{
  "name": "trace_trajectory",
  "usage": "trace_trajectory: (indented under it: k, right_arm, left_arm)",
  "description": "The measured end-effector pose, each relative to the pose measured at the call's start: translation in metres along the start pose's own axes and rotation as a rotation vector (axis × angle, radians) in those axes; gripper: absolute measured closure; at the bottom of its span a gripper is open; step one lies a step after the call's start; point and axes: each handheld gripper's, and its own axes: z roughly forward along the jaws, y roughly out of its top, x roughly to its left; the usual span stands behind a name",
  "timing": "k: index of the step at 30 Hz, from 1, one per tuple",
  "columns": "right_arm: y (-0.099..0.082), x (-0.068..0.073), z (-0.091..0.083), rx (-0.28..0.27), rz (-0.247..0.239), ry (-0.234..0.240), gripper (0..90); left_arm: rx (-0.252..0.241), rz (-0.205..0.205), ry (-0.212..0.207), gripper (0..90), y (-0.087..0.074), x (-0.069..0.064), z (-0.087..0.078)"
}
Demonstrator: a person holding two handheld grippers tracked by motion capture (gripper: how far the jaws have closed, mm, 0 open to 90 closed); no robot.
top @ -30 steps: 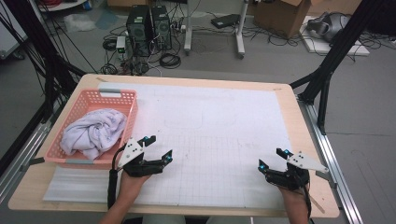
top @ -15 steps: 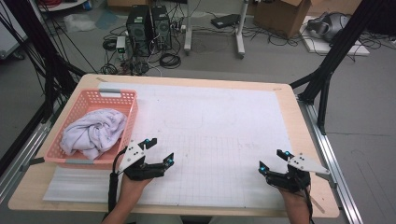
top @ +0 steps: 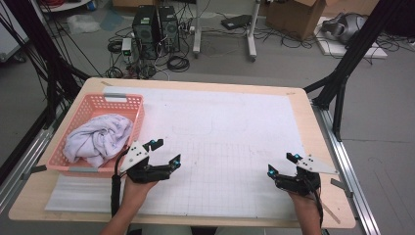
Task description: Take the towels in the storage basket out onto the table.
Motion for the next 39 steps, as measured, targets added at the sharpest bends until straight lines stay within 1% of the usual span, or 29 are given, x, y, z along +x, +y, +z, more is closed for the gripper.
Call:
trace_trajectory:
  k: [3,6,7,8,9,10,12,13,14,15,17,19,20,23,25,27,29,31,32,33,34,36,38,39]
  right_arm:
    - [0.0,0.0,0.0,-0.001,-0.003,0.005,16.5]
    - [0.0,-0.001,-0.001,-0.002,-0.001,0.009,16.5]
    - [0.0,-0.002,-0.001,-0.004,0.003,0.008,16.5]
    - [0.0,-0.003,-0.001,-0.006,0.005,0.005,16.5]
    - [0.0,-0.003,-0.001,-0.006,0.005,0.005,16.5]
    - [0.0,-0.004,-0.001,-0.009,0.011,0.003,16.5]
    - [0.001,-0.003,-0.001,-0.011,0.022,0.002,16.5]
    - [0.001,-0.003,-0.001,-0.015,0.021,0.001,16.5]
    - [0.001,-0.003,-0.001,-0.022,0.024,0.0,16.5]
    - [0.002,-0.002,-0.002,-0.023,0.03,0.001,16.5]
    - [0.002,-0.002,-0.002,-0.024,0.022,0.001,16.5]
    - [0.001,-0.003,0.0,-0.014,0.02,0.004,16.5]
    - [0.0,-0.004,0.0,-0.009,0.019,0.007,16.5]
    - [0.001,-0.004,0.0,-0.007,0.015,0.005,16.5]
    - [0.001,-0.004,0.0,-0.013,0.016,0.004,16.5]
    - [0.001,-0.004,0.0,-0.013,0.016,0.003,16.5]
    - [0.001,-0.004,0.001,-0.011,0.016,0.002,16.5]
    - [0.001,-0.004,0.002,-0.01,0.02,0.003,16.5]
    - [0.001,-0.004,0.002,-0.011,0.019,0.002,16.5]
    - [0.001,-0.004,0.002,-0.008,0.018,0.003,16.5]
    - [0.001,-0.004,0.003,-0.012,0.019,0.004,16.5]
    - [0.001,-0.003,0.003,-0.005,0.024,0.006,16.5]
    - [0.002,-0.003,0.004,-0.008,0.017,0.005,16.5]
    - [0.002,-0.003,0.004,-0.008,0.016,0.006,16.5]
  left_arm:
    - [0.002,0.001,0.008,17.1,0.004,0.0,-0.002]
    - [0.003,-0.017,0.005,17.1,0.016,0.003,-0.006]
    - [0.003,-0.017,0.005,17.2,0.016,0.003,-0.006]
    - [-0.013,-0.012,0.01,17.5,0.023,0.005,-0.009]
    - [-0.013,-0.012,0.01,17.6,0.023,0.005,-0.009]
    - [-0.014,-0.007,0.013,17.6,0.027,0.007,-0.01]
    - [-0.022,-0.007,0.015,17.6,0.036,0.011,-0.012]
    - [-0.011,0.007,0.015,17.6,0.043,0.018,-0.013]
    - [-0.011,0.007,0.015,17.7,0.043,0.018,-0.013]
    - [-0.006,0.006,0.016,17.7,0.046,0.021,-0.014]
    - [-0.005,-0.001,0.024,17.6,0.051,0.028,-0.015]
    - [-0.002,0.0,0.039,17.6,0.056,0.034,-0.017]
    - [-0.004,-0.003,0.042,17.6,0.061,0.039,-0.019]
    - [-0.007,-0.006,0.051,17.6,0.063,0.043,-0.021]
    - [-0.007,-0.019,0.055,17.6,0.065,0.047,-0.022]
    - [-0.006,-0.022,0.068,17.7,0.066,0.052,-0.024]
    - [-0.005,-0.036,0.083,17.6,0.067,0.058,-0.026]
    - [-0.007,-0.049,0.089,17.7,0.068,0.064,-0.029]
    - [-0.001,-0.072,0.096,17.6,0.069,0.07,-0.031]
    - [0.005,-0.069,0.103,17.6,0.069,0.073,-0.032]
    - [0.005,-0.069,0.103,17.6,0.069,0.073,-0.032]
    - [0.017,-0.066,0.119,17.6,0.07,0.078,-0.034]
    - [0.023,-0.067,0.131,17.6,0.071,0.084,-0.038]
    - [0.026,-0.07,0.145,17.5,0.072,0.086,-0.039]
